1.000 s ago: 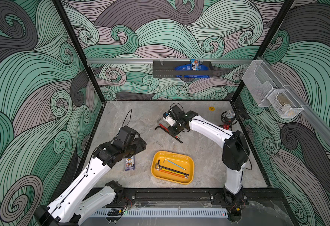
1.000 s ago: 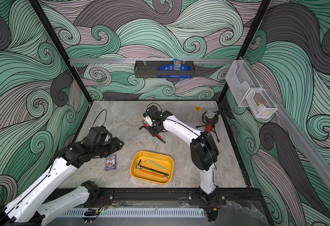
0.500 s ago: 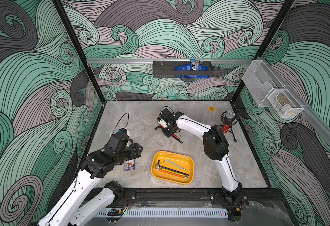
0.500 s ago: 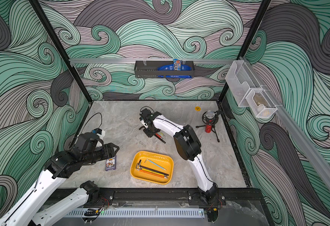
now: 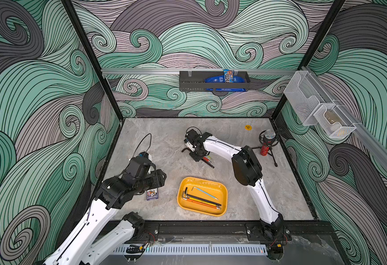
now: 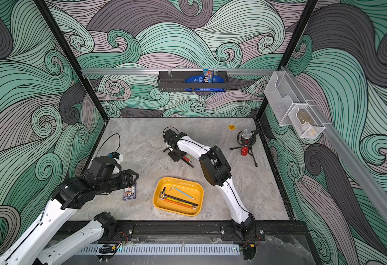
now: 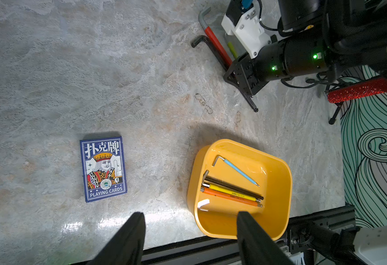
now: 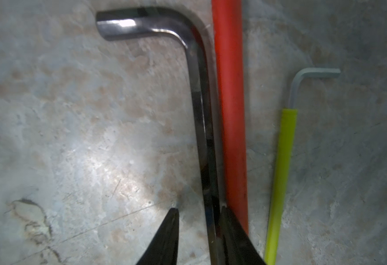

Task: Put the hex key on the desktop into the storage box
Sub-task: Pick up the Allen key from the center of the board.

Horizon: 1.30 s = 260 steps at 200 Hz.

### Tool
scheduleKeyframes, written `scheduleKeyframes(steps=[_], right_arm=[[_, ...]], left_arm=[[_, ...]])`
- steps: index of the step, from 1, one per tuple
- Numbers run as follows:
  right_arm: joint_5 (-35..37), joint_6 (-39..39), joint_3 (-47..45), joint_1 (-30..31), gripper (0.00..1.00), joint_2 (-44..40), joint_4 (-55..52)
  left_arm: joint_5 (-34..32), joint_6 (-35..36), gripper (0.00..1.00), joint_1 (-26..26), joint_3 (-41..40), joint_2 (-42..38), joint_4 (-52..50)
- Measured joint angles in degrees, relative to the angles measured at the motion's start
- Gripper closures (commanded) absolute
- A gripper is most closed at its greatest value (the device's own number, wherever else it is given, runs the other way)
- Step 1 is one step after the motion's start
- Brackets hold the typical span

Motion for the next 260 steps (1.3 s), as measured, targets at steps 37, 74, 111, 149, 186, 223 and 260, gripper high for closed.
scheduleKeyframes(steps=[37, 74, 111, 149, 186, 223, 260], right_arm=[[0.0, 0.0, 0.5, -0.1, 0.66, 0.9, 0.0], [-0.6, -0.8, 0.7, -0.1, 0.74, 1.0, 0.4], [-0.4, -2.4, 0.6, 0.0, 0.92, 1.2, 0.6], [0.4, -4.0, 0.9, 0.0, 1.0, 1.3, 0.8], [0.4, -4.1, 3.0, 0.0, 1.0, 2.1, 0.3], [0.4, -4.0, 4.0, 0.2, 1.0, 2.1, -0.1], [0.2, -3.6, 4.0, 1.2, 1.0, 1.6, -0.5]], left_arm=[[0.0, 0.5, 0.34, 0.0, 0.0, 1.3, 0.0], [0.0, 1.1, 0.34, 0.0, 0.0, 2.4, 0.0], [0.0, 1.7, 0.34, 0.0, 0.4, 3.2, 0.0], [0.0, 1.9, 0.34, 0.0, 1.1, 3.5, -0.1], [0.0, 1.9, 0.34, 0.0, 1.5, 3.5, 0.0], [-0.2, 1.8, 0.34, 0.0, 1.5, 3.5, 0.0], [-0.8, 1.7, 0.34, 0.0, 1.5, 3.5, 0.2]])
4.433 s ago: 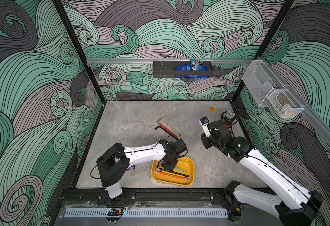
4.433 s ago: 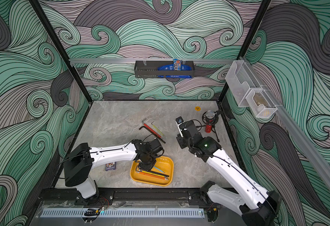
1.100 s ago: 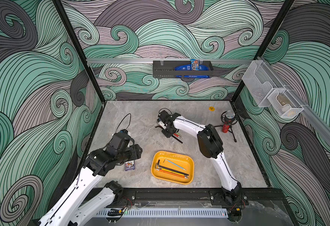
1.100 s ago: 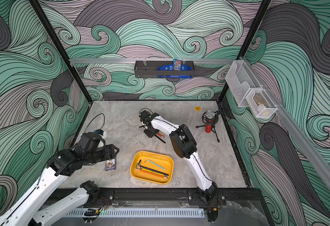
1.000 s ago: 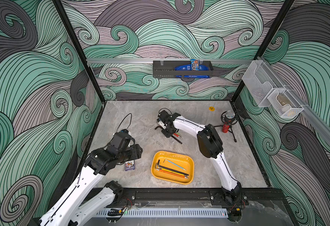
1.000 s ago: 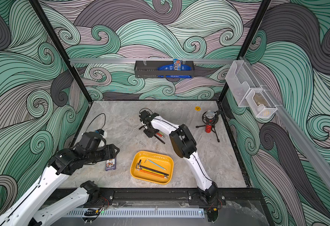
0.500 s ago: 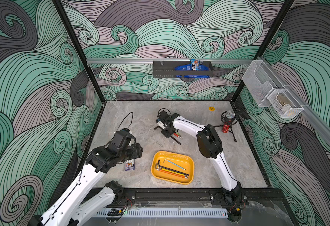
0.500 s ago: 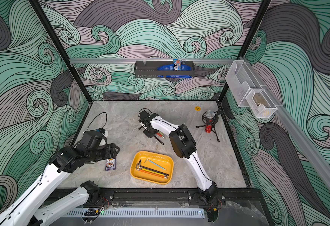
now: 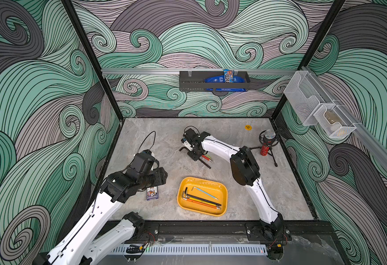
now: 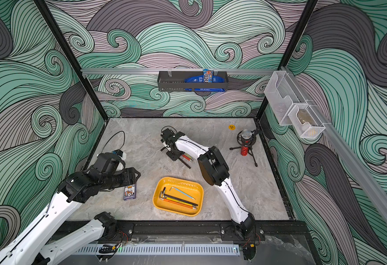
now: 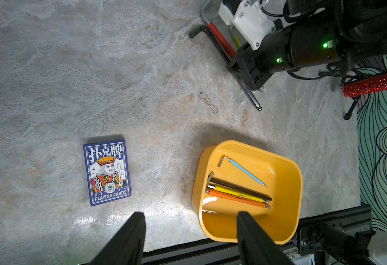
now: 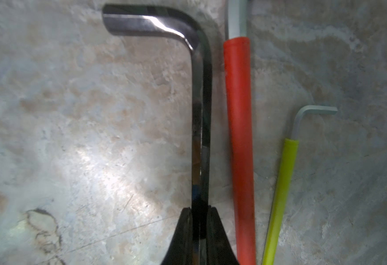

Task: Put the hex key on the desktop into the storage box
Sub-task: Pick up the Allen key from the center of the board, then place the Allen key in the storage box.

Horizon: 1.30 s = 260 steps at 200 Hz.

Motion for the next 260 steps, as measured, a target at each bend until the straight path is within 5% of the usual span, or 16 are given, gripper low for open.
scheduleKeyframes(steps=[67, 132, 191, 260], right_arm=[[-2.0, 1.1, -4.3, 1.4, 1.0, -10.8, -0.4], [-4.7, 1.0, -18.0, 3.1, 1.0, -29.2, -0.6], [-6.9, 0.4, -32.7, 10.9, 1.0, -43.2, -0.9], [-8.7, 0.6, -47.1, 19.3, 1.0, -46.3, 1.6]], left_arm=[[-1.6, -1.0, 0.34, 0.0, 0.0, 0.0, 2.4], [-3.7, -1.7, 0.34, 0.0, 0.8, 0.5, 5.2], [-5.5, -1.9, 0.34, 0.0, 1.6, 1.3, 7.2], [-6.4, -2.7, 0.34, 0.0, 2.3, 1.3, 7.7]])
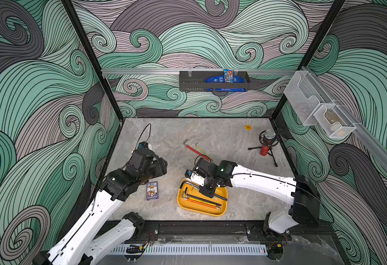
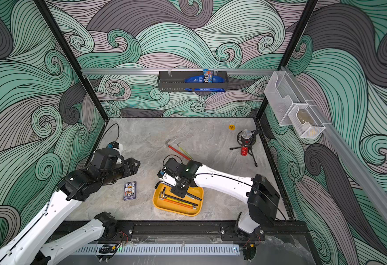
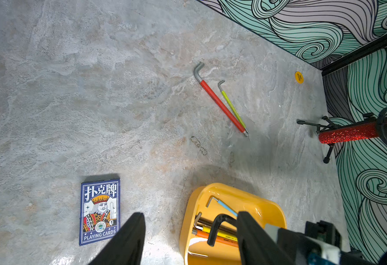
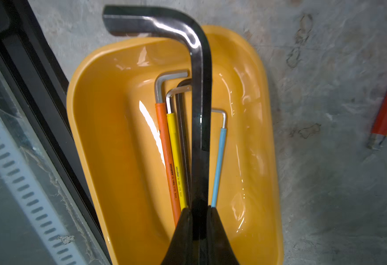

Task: Put the hex key on the desktop into the storage box
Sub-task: Place the Allen key in the storage box.

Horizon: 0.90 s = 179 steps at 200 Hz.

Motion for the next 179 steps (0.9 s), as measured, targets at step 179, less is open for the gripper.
scheduleKeyframes(steps=[179], right_arm=[[3.9, -6.7, -3.1, 0.9, 1.0, 6.8, 7.8]], left_arm=[[0.0, -1.5, 0.34, 0.0, 0.0, -2.3, -0.2]])
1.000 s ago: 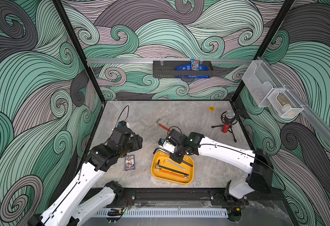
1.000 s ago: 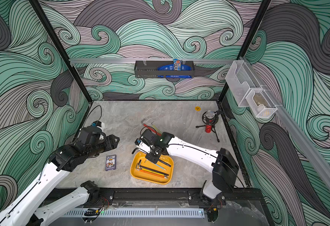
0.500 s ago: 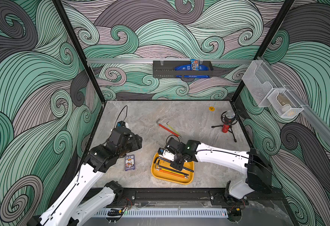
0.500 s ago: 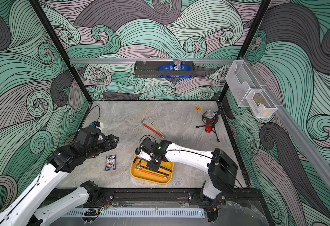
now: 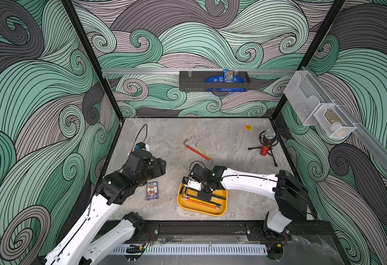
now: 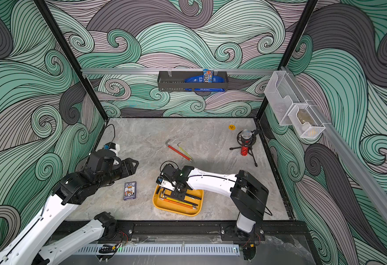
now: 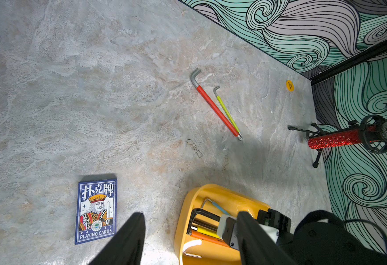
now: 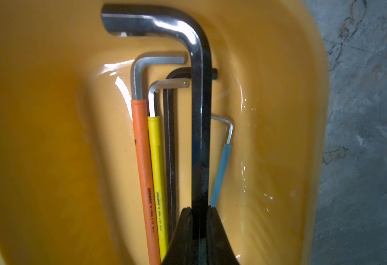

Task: Put the hex key on the desktop into the storage box
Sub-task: Place the Allen key in the storage box, then pick up the Allen key from the center of the board.

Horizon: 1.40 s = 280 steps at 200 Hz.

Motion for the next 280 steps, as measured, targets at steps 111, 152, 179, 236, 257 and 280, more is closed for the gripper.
scheduleKeyframes(steps=[111, 152, 179, 236, 257, 280], right_arm=[[1.3, -1.0, -0.3, -0.2, 0.63, 3.5, 4.1], [0.7, 0.5, 0.1, -1.2, 0.6, 0.8, 4.3], [-0.6, 1.9, 3.1, -4.1, 0.6, -3.5, 4.3], [-2.4, 5.0, 13.4, -15.0, 0.55, -3.1, 5.3], [-2.8, 7.3, 17.3, -19.0, 0.55, 1.2, 5.2], [-3.0, 9.7, 20.8, -21.9, 0.55, 6.8, 5.0]], left_arm=[[0.7, 0.0, 0.32, 0.0, 0.0, -1.0, -0.1], [1.5, 0.0, 0.31, 0.0, 0.0, -1.6, -0.5], [1.9, 0.2, 0.31, 0.0, 0.0, -2.4, -0.7], [3.0, 1.1, 0.31, 0.0, -0.3, -4.0, -1.8], [3.5, 1.8, 0.32, 0.0, -0.3, -4.3, -2.3], [4.2, 2.5, 0.32, 0.0, -0.4, -4.3, -2.5]])
